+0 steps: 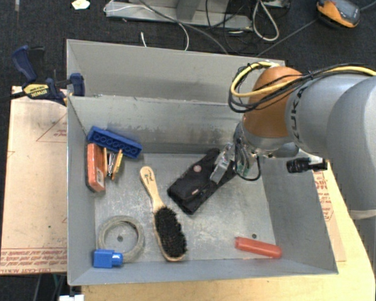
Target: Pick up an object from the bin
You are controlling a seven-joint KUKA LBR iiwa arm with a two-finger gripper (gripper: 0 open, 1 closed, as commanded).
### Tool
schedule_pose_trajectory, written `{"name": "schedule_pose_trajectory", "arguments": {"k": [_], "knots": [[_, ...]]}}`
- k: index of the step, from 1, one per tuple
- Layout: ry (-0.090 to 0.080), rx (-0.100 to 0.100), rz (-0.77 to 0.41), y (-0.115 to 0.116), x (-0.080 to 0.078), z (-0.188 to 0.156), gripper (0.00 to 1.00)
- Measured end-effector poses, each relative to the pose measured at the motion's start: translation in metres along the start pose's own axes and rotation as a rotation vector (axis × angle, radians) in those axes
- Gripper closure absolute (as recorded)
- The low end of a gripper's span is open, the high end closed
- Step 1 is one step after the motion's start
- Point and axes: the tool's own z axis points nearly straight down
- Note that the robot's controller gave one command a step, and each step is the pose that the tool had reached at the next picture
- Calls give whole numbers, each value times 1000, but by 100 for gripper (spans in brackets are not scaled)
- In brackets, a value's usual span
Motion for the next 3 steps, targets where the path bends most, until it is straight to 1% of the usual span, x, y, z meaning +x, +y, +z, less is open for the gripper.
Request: {"name": "schedule_pose_trajectory", "arguments": {"k": [3], "knots": [[0,0,0,0,0,0,100]]}}
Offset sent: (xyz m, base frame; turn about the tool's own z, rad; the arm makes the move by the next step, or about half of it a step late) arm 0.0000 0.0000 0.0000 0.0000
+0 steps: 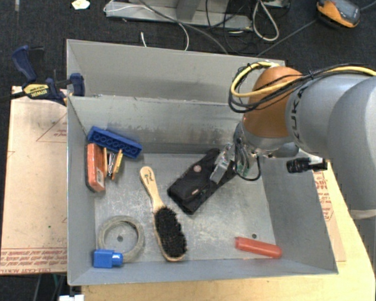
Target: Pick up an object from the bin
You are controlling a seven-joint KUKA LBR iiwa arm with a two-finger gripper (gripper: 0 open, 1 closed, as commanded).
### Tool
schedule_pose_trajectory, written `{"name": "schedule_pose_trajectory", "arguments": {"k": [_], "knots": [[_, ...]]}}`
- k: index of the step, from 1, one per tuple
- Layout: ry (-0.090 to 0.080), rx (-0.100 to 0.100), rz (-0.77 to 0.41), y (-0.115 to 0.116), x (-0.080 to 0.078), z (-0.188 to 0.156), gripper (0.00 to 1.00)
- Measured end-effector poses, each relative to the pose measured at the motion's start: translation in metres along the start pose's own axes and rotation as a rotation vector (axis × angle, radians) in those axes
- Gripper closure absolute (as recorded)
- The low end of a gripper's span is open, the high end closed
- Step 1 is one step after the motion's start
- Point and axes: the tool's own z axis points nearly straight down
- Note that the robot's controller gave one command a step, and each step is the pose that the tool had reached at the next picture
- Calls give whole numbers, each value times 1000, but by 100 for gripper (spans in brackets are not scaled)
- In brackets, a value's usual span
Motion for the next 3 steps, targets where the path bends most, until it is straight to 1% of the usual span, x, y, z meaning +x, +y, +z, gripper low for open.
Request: {"name": "schedule_pose_trajectory", "arguments": {"k": [3], "knots": [[0,0,0,0,0,0,100]]}}
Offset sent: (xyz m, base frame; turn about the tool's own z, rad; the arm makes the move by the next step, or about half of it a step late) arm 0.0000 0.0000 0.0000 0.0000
